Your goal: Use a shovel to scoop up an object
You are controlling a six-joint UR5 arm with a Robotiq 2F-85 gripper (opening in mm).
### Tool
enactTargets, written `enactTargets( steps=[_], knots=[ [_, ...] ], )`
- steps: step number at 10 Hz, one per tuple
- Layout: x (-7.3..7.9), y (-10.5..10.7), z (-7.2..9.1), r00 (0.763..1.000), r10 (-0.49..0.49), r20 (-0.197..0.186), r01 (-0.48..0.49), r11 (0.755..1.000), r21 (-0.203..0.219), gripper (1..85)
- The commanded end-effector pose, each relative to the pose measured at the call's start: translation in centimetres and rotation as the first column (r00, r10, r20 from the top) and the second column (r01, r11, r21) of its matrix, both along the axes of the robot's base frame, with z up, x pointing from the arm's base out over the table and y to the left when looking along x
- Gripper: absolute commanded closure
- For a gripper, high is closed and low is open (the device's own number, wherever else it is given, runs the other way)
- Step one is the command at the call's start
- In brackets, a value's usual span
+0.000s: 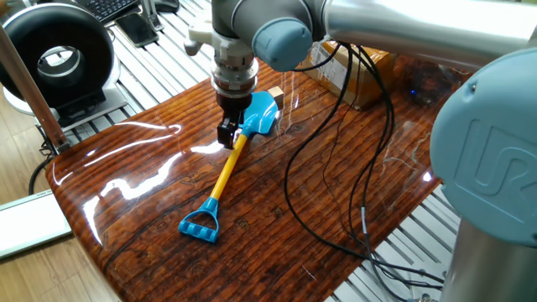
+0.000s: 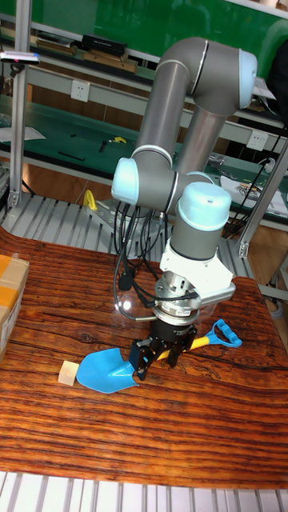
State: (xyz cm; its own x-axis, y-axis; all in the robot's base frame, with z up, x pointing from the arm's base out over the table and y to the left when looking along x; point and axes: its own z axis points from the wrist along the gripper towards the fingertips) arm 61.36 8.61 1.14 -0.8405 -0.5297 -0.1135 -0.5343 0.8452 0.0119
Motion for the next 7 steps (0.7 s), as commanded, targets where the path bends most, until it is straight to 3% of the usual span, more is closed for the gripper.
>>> enactTargets(
  steps=[1, 2, 3, 7],
  knots=[
    [0.6, 0.4, 0.2, 0.999, -0.025, 0.02, 0.025, 0.999, 0.025, 15.0],
    [0.5, 0.4, 0.2, 1.0, -0.026, 0.015, 0.026, 0.999, 0.025, 15.0],
    [0.1, 0.3, 0.8, 0.999, -0.045, -0.017, 0.045, 0.999, 0.012, 15.0],
    [-0.5, -0.1, 4.3, 0.997, -0.033, -0.063, 0.033, 0.999, 0.006, 15.0]
  ],
)
